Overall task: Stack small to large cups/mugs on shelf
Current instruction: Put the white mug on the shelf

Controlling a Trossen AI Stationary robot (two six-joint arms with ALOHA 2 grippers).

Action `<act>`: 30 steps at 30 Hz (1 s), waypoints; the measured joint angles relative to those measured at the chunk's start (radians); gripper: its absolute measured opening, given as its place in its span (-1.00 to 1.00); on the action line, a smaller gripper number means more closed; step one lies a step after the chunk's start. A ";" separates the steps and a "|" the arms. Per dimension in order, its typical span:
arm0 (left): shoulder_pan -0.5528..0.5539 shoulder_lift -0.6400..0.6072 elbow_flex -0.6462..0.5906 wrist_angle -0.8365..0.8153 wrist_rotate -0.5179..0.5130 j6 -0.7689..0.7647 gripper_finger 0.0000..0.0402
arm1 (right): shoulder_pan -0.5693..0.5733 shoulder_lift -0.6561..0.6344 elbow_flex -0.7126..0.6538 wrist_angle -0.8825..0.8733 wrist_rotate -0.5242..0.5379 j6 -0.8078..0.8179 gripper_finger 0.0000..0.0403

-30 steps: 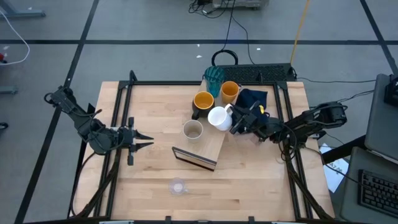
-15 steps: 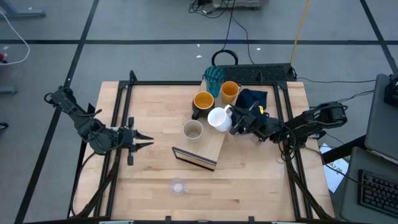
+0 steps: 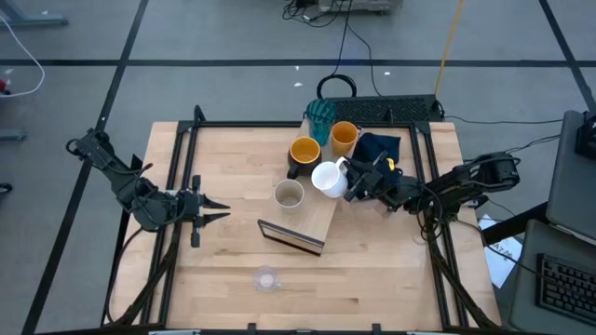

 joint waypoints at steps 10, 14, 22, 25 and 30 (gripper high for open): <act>0.000 0.000 0.000 0.019 0.003 0.006 -0.65 | 0.000 0.000 0.000 -0.004 0.000 0.023 -0.86; 0.000 0.000 0.000 0.019 0.005 0.009 -0.65 | 0.000 0.000 0.000 -0.004 0.000 0.026 -0.86; 0.000 0.000 0.000 0.018 0.006 0.009 -0.65 | 0.000 0.000 0.000 -0.005 0.000 0.032 -0.85; 0.000 0.000 0.000 0.018 0.006 0.009 -0.65 | 0.000 0.000 0.000 -0.008 0.001 0.038 -0.85; 0.000 0.000 0.000 0.018 0.006 0.009 -0.65 | -0.001 0.000 0.000 -0.041 0.003 0.082 -0.79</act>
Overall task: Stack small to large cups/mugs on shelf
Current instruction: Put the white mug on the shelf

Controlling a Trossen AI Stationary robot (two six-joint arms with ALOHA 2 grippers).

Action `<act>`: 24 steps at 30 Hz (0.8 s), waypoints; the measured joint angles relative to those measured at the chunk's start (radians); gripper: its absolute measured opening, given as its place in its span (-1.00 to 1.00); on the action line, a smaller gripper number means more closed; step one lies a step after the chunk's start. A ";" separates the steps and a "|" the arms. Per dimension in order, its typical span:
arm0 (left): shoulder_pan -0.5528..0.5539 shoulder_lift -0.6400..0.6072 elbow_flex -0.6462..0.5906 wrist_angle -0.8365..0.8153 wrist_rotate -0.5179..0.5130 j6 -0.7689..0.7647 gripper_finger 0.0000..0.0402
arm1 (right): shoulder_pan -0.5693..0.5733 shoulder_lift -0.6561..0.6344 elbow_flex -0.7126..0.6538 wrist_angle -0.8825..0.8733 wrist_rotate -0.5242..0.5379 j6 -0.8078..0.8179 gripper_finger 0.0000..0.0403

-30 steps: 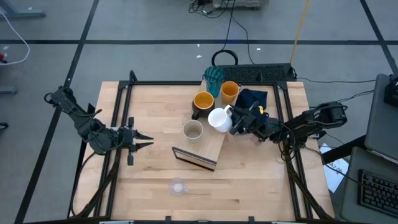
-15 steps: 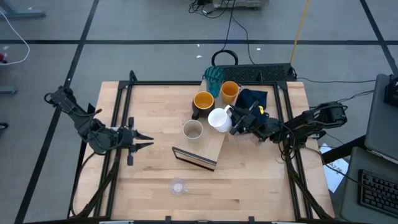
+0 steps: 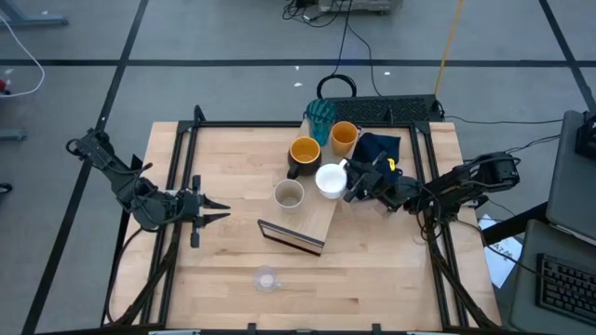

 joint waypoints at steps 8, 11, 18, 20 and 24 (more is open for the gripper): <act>0.000 0.000 0.000 0.000 0.000 0.000 -0.65 | -0.019 0.000 0.000 -0.007 0.001 0.023 -0.47; 0.000 0.000 0.000 0.000 0.000 0.000 -0.65 | -0.019 0.000 0.000 -0.006 0.001 0.023 -0.41; 0.000 0.000 0.000 0.000 0.001 -0.001 -0.65 | -0.019 0.000 0.000 -0.006 0.001 0.019 -0.38; 0.000 0.000 0.000 0.000 0.001 -0.002 -0.65 | -0.019 0.000 0.000 -0.006 0.001 0.020 -0.38; 0.000 0.000 0.000 -0.001 0.001 -0.002 -0.65 | -0.014 0.000 0.000 -0.005 0.001 0.018 -0.38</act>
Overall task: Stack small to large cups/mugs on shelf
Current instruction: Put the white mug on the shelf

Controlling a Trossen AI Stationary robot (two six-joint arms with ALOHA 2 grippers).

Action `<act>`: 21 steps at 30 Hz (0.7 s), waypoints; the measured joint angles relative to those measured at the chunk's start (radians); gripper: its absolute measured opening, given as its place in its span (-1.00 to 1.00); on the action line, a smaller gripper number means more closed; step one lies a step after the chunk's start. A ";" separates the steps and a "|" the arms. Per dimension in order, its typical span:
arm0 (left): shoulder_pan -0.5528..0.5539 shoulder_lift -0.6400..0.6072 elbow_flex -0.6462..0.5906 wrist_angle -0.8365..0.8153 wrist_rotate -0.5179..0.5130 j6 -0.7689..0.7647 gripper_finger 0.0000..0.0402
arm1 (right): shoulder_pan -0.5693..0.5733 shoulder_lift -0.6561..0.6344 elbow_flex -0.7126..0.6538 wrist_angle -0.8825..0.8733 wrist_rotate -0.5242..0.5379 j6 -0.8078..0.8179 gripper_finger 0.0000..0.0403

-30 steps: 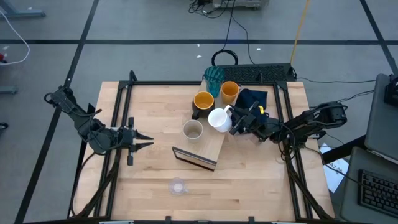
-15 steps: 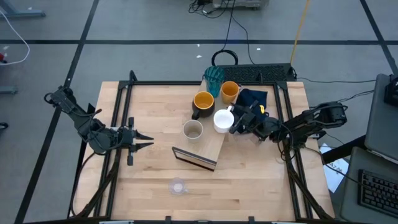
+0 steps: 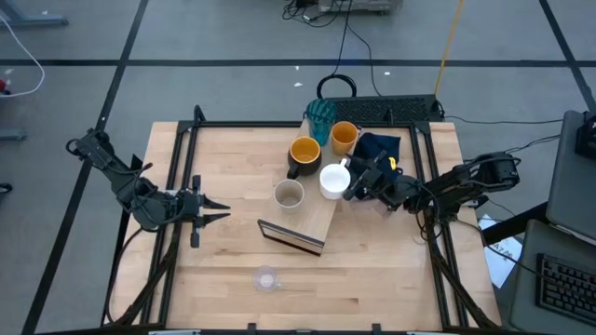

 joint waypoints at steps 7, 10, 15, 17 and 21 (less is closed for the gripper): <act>0.000 0.000 0.000 -0.001 0.000 -0.002 -0.65 | 0.018 -0.031 0.000 -0.012 0.003 -0.013 -0.38; 0.000 0.000 0.000 -0.002 0.001 -0.003 -0.65 | 0.018 -0.067 0.000 -0.070 0.005 -0.004 -0.38; 0.000 0.000 0.000 -0.002 0.001 -0.003 -0.65 | 0.017 -0.110 0.000 -0.158 0.005 0.033 -0.38; 0.000 0.000 0.000 -0.002 0.001 -0.001 -0.65 | 0.016 -0.113 0.000 -0.166 0.005 0.039 -0.38; 0.000 0.000 0.000 -0.002 0.001 -0.002 -0.65 | -0.006 -0.113 0.000 -0.162 0.001 0.082 -0.38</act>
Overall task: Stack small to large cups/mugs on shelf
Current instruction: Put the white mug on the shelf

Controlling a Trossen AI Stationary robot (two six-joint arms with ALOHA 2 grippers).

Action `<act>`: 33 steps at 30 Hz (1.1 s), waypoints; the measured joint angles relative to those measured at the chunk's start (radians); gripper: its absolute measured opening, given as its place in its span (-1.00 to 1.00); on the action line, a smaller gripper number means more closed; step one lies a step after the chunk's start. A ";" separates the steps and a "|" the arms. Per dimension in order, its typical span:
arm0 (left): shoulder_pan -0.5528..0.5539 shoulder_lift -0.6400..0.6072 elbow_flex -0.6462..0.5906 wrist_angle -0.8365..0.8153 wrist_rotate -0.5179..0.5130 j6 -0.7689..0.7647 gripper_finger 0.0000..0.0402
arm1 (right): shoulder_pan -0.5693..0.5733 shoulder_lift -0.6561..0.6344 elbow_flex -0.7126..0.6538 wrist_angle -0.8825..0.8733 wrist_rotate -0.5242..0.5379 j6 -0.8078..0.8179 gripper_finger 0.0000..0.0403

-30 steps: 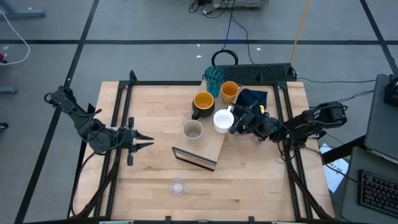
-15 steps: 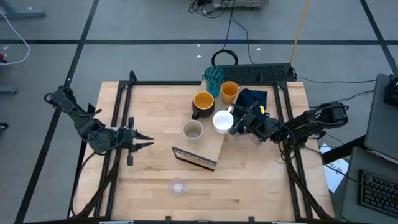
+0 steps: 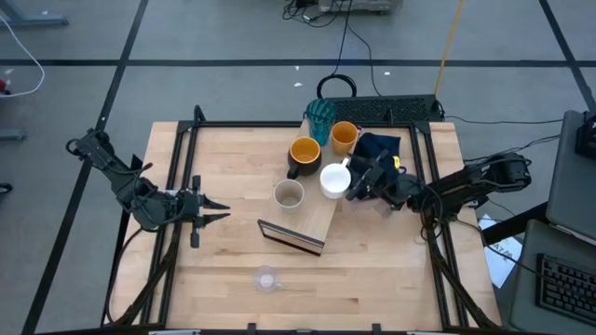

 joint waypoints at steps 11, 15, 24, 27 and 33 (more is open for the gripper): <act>0.000 0.000 0.000 -0.005 0.000 0.001 -0.65 | -0.004 0.000 0.000 -0.016 -0.005 0.048 -0.38; 0.000 0.000 0.000 -0.005 0.000 0.002 -0.65 | -0.018 0.000 0.000 -0.010 -0.005 0.064 -0.38; 0.000 0.000 0.000 -0.005 0.004 -0.001 -0.65 | -0.058 0.000 0.042 -0.042 -0.081 0.106 -0.38; 0.000 0.000 0.000 -0.005 0.005 -0.002 -0.65 | -0.058 0.000 0.046 -0.080 -0.080 0.102 -0.38; 0.000 0.000 0.000 -0.006 0.006 -0.003 -0.65 | -0.057 0.000 0.047 -0.137 -0.079 0.105 -0.38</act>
